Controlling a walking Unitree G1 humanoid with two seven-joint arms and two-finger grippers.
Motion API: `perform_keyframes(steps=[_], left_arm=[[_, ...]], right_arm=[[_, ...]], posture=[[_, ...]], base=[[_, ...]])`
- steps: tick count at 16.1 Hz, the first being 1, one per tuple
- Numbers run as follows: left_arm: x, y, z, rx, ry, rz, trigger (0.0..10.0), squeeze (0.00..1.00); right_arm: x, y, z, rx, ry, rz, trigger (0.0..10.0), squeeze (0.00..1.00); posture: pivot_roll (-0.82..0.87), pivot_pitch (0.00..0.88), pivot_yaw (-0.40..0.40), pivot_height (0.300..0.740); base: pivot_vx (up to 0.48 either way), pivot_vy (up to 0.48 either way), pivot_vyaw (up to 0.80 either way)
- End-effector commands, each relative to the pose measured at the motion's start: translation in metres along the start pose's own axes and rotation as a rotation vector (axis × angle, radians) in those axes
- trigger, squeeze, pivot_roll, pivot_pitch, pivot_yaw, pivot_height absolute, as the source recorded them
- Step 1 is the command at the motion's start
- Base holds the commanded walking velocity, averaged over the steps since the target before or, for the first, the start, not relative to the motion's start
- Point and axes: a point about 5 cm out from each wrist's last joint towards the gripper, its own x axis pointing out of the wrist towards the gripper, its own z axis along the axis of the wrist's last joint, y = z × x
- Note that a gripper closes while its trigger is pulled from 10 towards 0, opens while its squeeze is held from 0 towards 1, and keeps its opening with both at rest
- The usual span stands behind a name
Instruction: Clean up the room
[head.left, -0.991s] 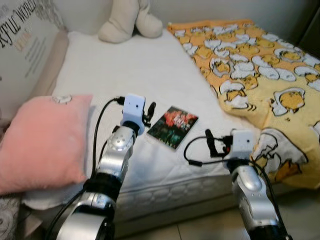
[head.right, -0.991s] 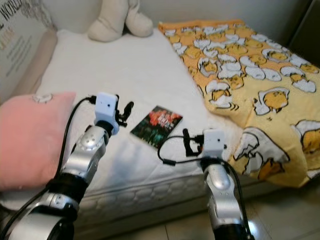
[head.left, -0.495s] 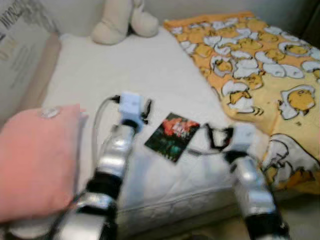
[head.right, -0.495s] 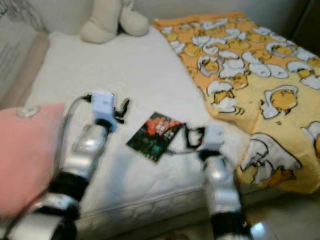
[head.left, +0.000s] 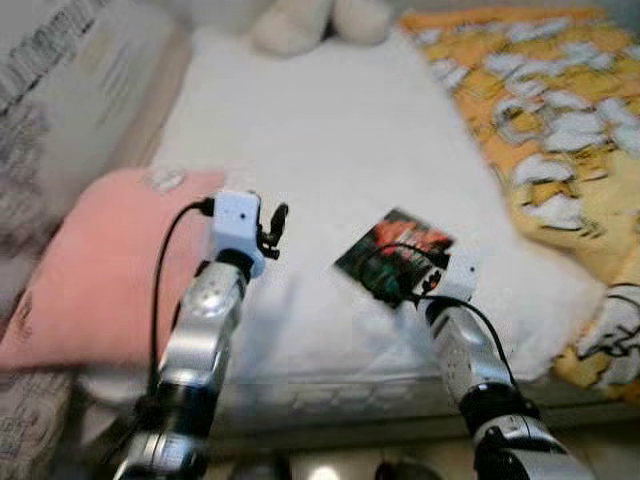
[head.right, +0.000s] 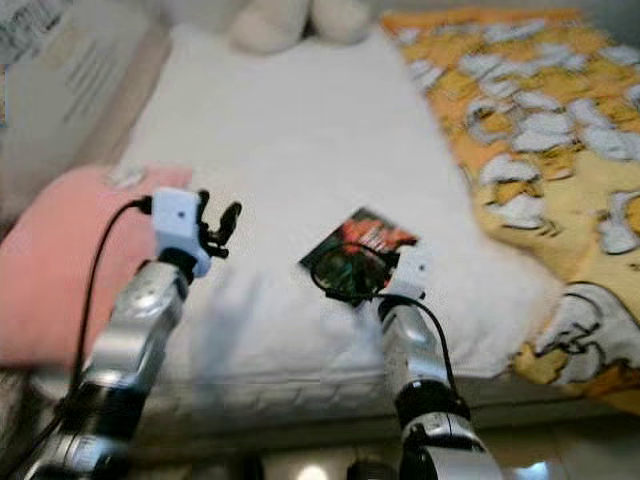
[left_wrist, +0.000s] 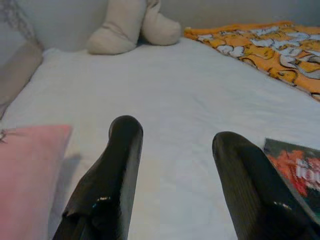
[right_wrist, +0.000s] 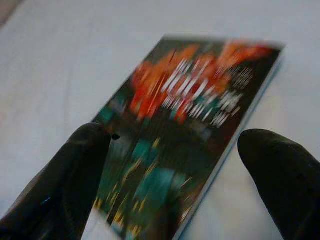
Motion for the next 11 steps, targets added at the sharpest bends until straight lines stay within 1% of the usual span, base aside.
perform_keyframes(steps=[1, 2, 3, 5, 6, 8, 11], left_arm=[[-0.007, -0.006, 0.010, 0.032, -0.025, -0.063, 10.0, 0.00], [-0.023, -0.005, 0.012, 0.047, -0.018, -0.070, 10.0, 0.00], [-0.035, -0.002, 0.011, 0.039, 0.002, -0.057, 10.0, 0.00], [-0.053, 0.001, 0.010, 0.033, 0.041, -0.025, 10.0, 0.00], [-0.059, 0.000, 0.011, 0.026, 0.049, -0.014, 10.0, 0.00], [-0.065, 0.000, 0.012, 0.025, 0.063, -0.004, 10.0, 0.00], [-0.072, 0.001, 0.013, 0.021, 0.090, 0.018, 10.0, 0.00]], right_arm=[[0.003, -0.001, 0.005, -0.002, -0.015, -0.026, 10.0, 0.00], [0.006, -0.003, 0.006, -0.011, -0.004, -0.053, 10.0, 0.00], [0.008, -0.002, 0.007, -0.023, 0.002, -0.064, 10.0, 0.00], [0.011, 0.003, 0.006, -0.024, 0.019, -0.057, 10.0, 0.00], [0.011, 0.006, 0.005, -0.008, 0.031, -0.059, 10.0, 0.00], [0.012, 0.009, -0.002, 0.089, 0.081, -0.082, 10.0, 0.00], [0.012, 0.018, -0.011, 0.157, 0.148, -0.067, 10.0, 0.00]], posture=[[0.17, 0.212, 0.051, 0.740], [0.21, 0.238, 0.045, 0.740], [0.22, 0.248, 0.040, 0.740], [0.25, 0.268, 0.023, 0.740], [0.26, 0.281, 0.009, 0.740], [0.27, 0.291, 0.000, 0.740], [0.28, 0.305, -0.014, 0.740]], base=[[0.000, 0.000, 0.00], [0.000, 0.000, 0.00], [0.000, 0.000, 0.00], [0.000, 0.000, 0.00], [0.000, 0.000, 0.00], [0.000, 0.000, 0.00], [0.000, 0.000, 0.00]])
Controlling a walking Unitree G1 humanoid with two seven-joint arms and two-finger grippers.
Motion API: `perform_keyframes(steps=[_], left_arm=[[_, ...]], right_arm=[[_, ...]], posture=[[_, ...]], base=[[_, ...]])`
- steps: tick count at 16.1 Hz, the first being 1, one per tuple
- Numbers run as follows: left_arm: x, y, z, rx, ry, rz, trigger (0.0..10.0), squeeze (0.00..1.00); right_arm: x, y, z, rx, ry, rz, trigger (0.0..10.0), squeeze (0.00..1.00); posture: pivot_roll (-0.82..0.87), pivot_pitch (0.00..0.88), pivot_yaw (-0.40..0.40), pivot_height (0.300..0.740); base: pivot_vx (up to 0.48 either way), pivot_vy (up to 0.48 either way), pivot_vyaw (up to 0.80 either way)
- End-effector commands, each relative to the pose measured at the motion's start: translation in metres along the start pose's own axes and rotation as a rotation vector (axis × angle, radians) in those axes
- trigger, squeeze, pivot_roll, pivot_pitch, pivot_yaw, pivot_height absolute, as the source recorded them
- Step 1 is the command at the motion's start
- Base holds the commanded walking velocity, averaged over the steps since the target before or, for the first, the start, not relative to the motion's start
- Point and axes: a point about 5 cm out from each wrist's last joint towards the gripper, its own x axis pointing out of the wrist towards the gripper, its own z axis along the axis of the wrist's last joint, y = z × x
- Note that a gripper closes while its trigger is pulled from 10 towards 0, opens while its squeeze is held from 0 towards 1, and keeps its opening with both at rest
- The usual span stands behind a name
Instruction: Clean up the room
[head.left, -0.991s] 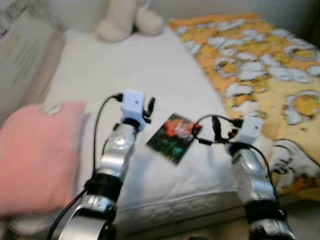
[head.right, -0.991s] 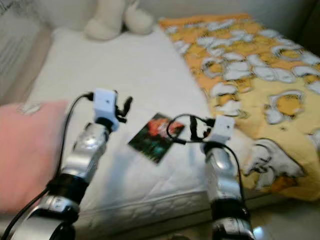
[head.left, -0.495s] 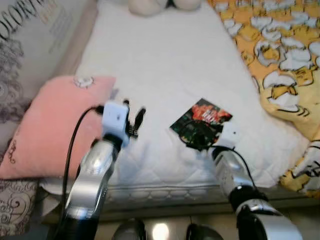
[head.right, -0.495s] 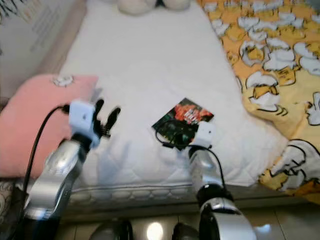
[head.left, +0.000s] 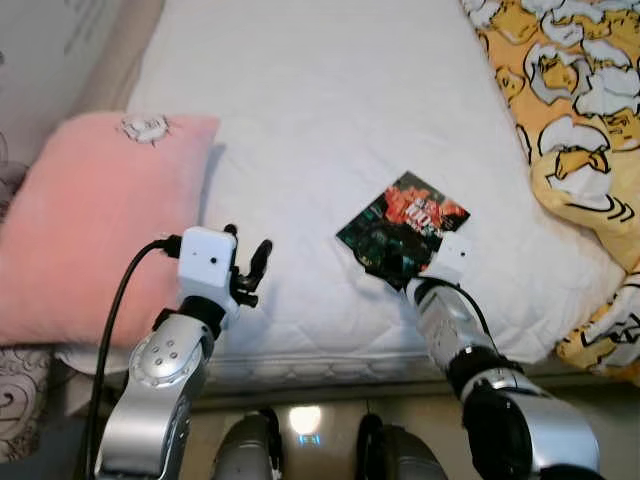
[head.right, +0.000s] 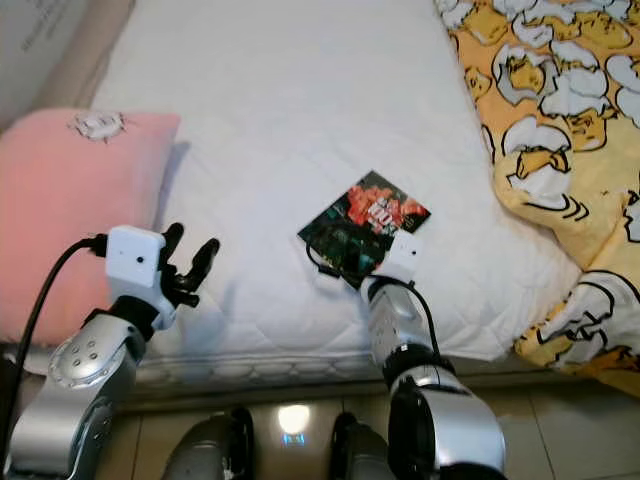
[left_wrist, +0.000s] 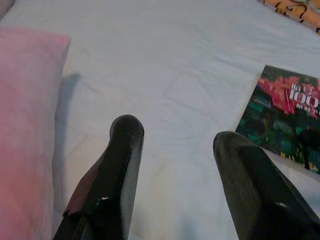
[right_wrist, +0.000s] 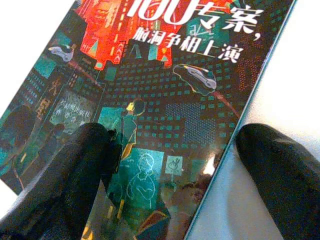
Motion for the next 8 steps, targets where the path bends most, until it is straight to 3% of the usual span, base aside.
perform_keyframes(steps=[1, 2, 3, 8], left_arm=[[-0.005, 0.001, 0.002, -0.001, 0.000, 0.005, 10.0, 0.00], [-0.005, 0.001, 0.003, -0.003, 0.004, 0.008, 10.0, 0.00], [-0.005, 0.000, 0.004, -0.004, 0.008, 0.010, 10.0, 0.00], [0.001, -0.005, 0.008, -0.003, -0.002, -0.004, 10.0, 0.00]], right_arm=[[-0.005, -0.005, -0.026, 0.047, 0.112, -0.027, 10.0, 0.00], [-0.005, -0.002, -0.027, 0.081, 0.129, -0.009, 2.5, 0.00], [-0.004, 0.003, -0.027, 0.085, 0.133, 0.021, 0.0, 0.00], [-0.006, 0.008, -0.032, 0.129, 0.152, 0.062, 0.0, 0.00]], posture=[[0.28, 0.306, -0.017, 0.740], [0.28, 0.306, -0.018, 0.740], [0.27, 0.303, -0.020, 0.740], [0.27, 0.291, -0.025, 0.740]], base=[[0.000, 0.000, 0.00], [0.000, 0.000, 0.00], [0.000, 0.000, 0.00], [0.000, 0.000, 0.00]])
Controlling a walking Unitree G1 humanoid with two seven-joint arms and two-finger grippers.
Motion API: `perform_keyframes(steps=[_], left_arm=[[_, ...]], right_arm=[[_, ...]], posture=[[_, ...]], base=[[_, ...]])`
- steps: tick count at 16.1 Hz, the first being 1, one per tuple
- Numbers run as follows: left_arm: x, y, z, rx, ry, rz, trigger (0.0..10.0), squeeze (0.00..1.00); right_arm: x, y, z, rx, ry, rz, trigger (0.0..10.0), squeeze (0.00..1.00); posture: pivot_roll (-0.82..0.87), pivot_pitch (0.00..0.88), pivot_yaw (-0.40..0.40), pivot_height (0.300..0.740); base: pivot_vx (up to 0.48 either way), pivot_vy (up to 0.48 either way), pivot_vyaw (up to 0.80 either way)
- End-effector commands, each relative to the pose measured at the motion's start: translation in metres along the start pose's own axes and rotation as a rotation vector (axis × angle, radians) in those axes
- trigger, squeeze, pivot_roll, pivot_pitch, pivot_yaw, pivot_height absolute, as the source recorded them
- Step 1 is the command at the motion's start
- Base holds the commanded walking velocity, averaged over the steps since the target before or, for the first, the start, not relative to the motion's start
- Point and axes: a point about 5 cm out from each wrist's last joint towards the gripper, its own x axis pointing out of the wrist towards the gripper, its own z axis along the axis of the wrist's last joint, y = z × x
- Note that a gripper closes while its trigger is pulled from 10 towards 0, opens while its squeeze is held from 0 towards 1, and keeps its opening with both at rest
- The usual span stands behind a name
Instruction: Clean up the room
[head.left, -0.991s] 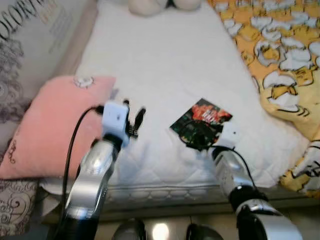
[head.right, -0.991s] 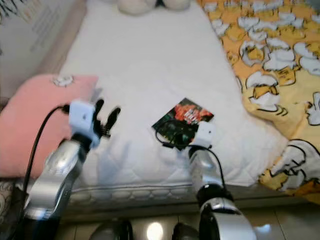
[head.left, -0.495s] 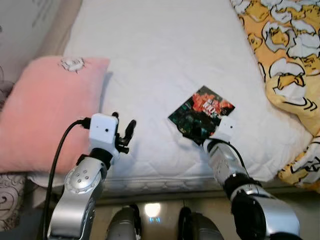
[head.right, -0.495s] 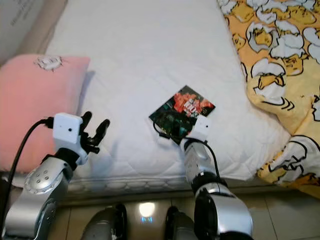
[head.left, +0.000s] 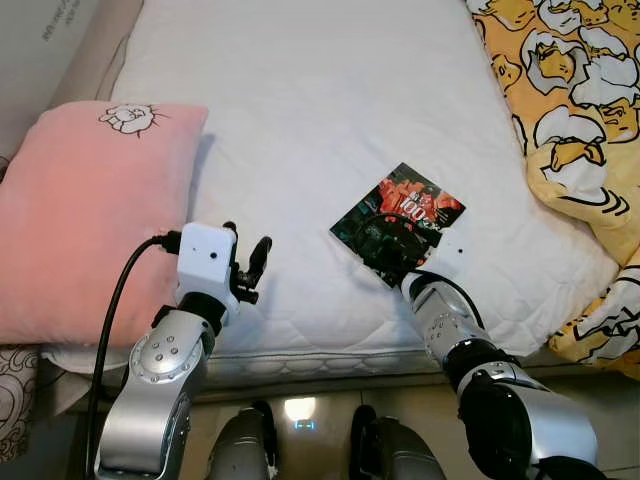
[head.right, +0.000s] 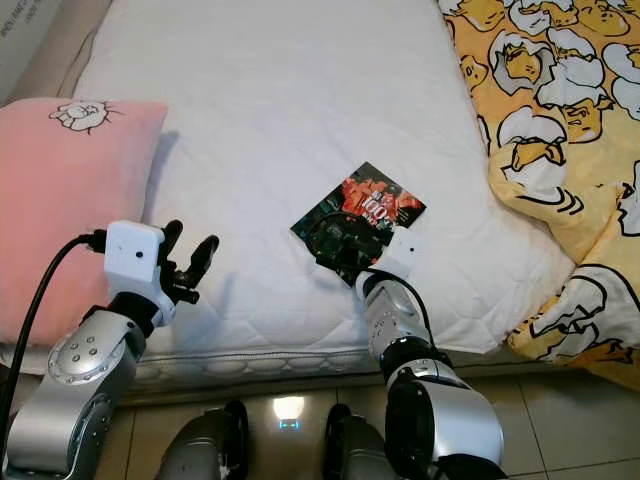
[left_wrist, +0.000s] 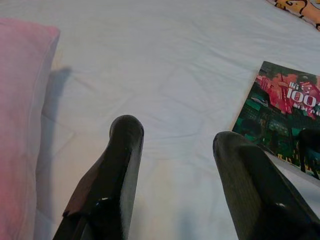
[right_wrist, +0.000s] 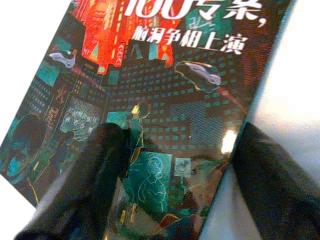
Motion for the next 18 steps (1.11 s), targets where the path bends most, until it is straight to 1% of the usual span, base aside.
perform_keyframes(steps=[1, 3, 7, 9, 11, 13, 14, 16, 17, 18], left_arm=[[-0.002, -0.006, 0.001, -0.004, 0.003, -0.038, 10.0, 0.00], [-0.003, -0.016, -0.003, -0.015, 0.029, -0.105, 10.0, 0.00], [-0.004, -0.027, -0.008, -0.021, 0.049, -0.145, 10.0, 0.00], [0.000, -0.028, -0.010, -0.023, 0.055, -0.155, 10.0, 0.00], [0.001, -0.029, -0.014, -0.017, 0.064, -0.168, 10.0, 0.00], [-0.001, -0.031, -0.015, -0.014, 0.077, -0.207, 10.0, 0.00], [-0.002, -0.033, -0.017, -0.011, 0.091, -0.227, 10.0, 0.00], [-0.001, -0.032, -0.020, -0.020, 0.110, -0.202, 10.0, 0.00], [0.001, -0.031, -0.017, -0.065, 0.099, -0.186, 10.0, 0.00], [0.001, -0.028, -0.017, -0.091, 0.093, -0.167, 10.0, 0.00]], right_arm=[[-0.006, -0.001, -0.032, 0.040, 0.131, -0.008, 0.0, 0.00], [-0.005, 0.005, -0.030, 0.000, 0.122, 0.023, 0.0, 0.00], [-0.005, 0.003, -0.028, -0.028, 0.121, -0.001, 0.0, 0.00], [-0.004, 0.003, -0.028, 0.011, 0.129, -0.016, 0.0, 0.00], [-0.003, 0.008, -0.028, 0.005, 0.132, 0.005, 0.0, 0.00], [-0.002, 0.012, -0.025, -0.044, 0.122, 0.037, 0.0, 0.00], [-0.002, 0.018, -0.024, -0.095, 0.109, 0.075, 0.0, 0.00], [-0.001, 0.023, -0.024, -0.104, 0.099, 0.094, 0.0, 0.00], [0.000, 0.027, -0.020, -0.111, 0.087, 0.111, 0.0, 0.00], [0.001, 0.027, -0.017, -0.130, 0.080, 0.117, 0.0, 0.00]], posture=[[0.26, 0.287, -0.023, 0.740], [0.26, 0.286, -0.022, 0.740], [0.25, 0.280, -0.024, 0.740], [0.24, 0.262, -0.026, 0.740], [0.23, 0.247, -0.025, 0.740], [0.24, 0.246, -0.018, 0.740], [0.24, 0.252, -0.014, 0.740], [0.25, 0.248, -0.013, 0.740], [0.26, 0.226, -0.016, 0.740], [0.27, 0.215, -0.018, 0.740]], base=[[0.000, 0.000, 0.00], [0.000, 0.000, 0.00], [0.000, 0.000, 0.00], [0.000, 0.000, 0.00], [0.000, 0.000, 0.00], [0.000, 0.000, 0.00], [0.000, 0.000, 0.00], [0.000, 0.000, 0.00], [0.000, 0.000, 0.00], [0.000, 0.000, 0.00]])
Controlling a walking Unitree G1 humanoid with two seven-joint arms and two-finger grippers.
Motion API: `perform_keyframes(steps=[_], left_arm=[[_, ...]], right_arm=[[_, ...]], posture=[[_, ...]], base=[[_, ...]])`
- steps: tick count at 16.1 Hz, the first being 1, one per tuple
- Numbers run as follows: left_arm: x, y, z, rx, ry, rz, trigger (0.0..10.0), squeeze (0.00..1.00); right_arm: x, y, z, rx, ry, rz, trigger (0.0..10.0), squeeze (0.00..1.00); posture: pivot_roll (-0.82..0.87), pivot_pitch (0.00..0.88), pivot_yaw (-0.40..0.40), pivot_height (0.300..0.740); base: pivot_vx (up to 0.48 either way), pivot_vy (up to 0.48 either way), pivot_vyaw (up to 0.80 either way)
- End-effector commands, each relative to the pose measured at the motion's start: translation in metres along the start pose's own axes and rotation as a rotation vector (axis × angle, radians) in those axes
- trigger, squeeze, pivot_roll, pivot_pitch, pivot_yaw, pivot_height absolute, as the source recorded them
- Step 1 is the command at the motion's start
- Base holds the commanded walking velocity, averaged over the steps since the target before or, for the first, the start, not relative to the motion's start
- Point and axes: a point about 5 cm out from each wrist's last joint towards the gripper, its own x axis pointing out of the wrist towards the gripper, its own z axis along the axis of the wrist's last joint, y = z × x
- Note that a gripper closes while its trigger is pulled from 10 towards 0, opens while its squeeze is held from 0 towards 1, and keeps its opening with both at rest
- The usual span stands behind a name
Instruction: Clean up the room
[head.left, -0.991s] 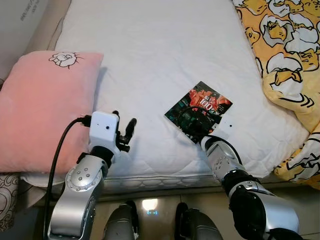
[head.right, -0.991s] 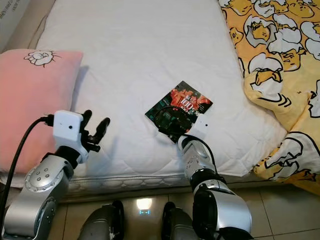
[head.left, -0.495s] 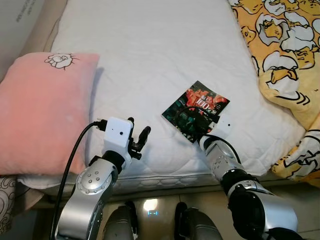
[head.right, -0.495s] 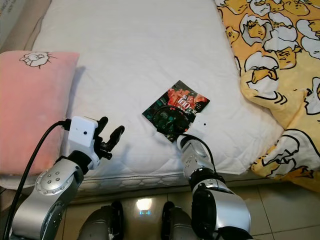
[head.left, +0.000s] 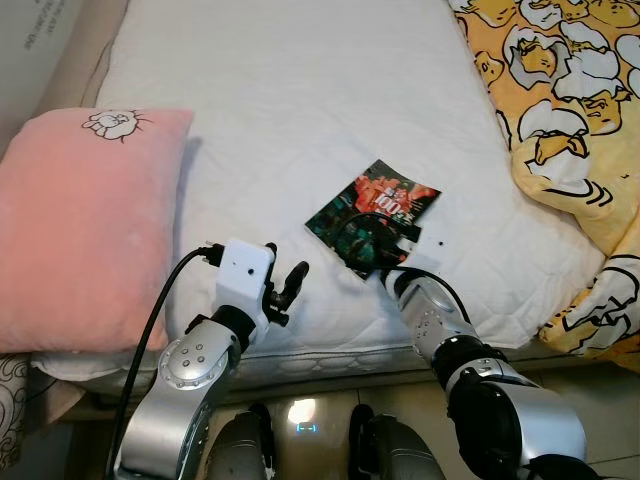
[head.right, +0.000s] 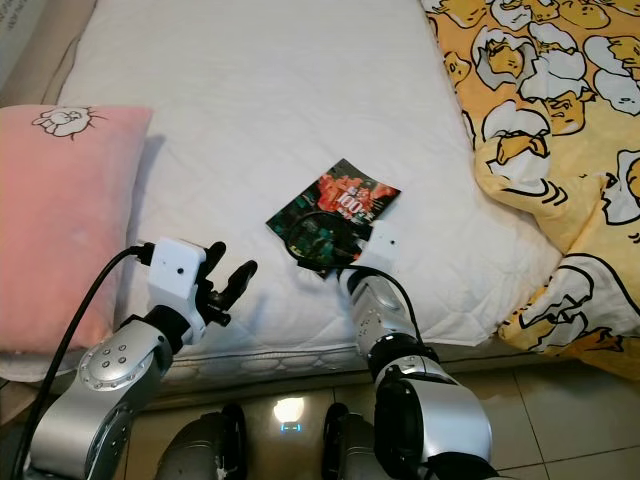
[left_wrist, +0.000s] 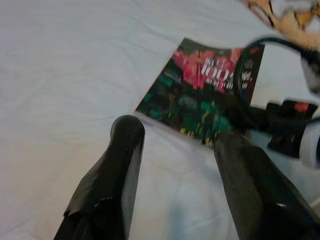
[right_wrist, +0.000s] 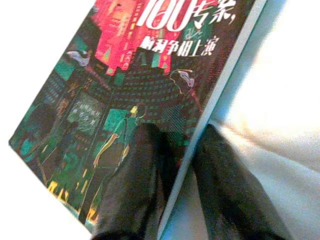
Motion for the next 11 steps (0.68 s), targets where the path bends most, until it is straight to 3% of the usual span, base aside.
perform_keyframes(steps=[1, 4, 7, 10, 11], left_arm=[[-0.002, 0.007, -0.004, -0.012, 0.022, 0.036, 10.0, 0.00], [-0.001, 0.021, -0.010, -0.072, 0.020, 0.125, 10.0, 0.00], [0.011, 0.031, -0.012, -0.074, -0.019, 0.196, 10.0, 0.00], [0.032, 0.041, -0.006, -0.099, -0.065, 0.247, 10.0, 0.00], [0.038, 0.044, -0.003, -0.127, -0.094, 0.254, 10.0, 1.00]], right_arm=[[-0.001, -0.001, -0.008, -0.043, 0.052, 0.018, 0.0, 0.00], [-0.002, -0.014, 0.010, -0.182, -0.022, 0.018, 0.0, 0.00], [-0.005, -0.020, 0.037, -0.289, -0.152, 0.033, 0.0, 0.00], [-0.011, -0.036, 0.041, -0.279, -0.174, 0.002, 0.0, 0.00], [-0.011, -0.039, 0.039, -0.273, -0.168, -0.012, 0.0, 0.00]], posture=[[0.28, 0.198, -0.023, 0.740], [0.28, 0.113, -0.053, 0.740], [0.24, 0.013, -0.102, 0.740], [0.19, 0.000, -0.104, 0.740], [0.18, 0.000, -0.104, 0.740]], base=[[0.000, 0.000, 0.00], [0.000, 0.000, 0.00], [0.000, 0.000, 0.00], [0.000, 0.000, 0.00], [0.000, 0.000, 0.00]])
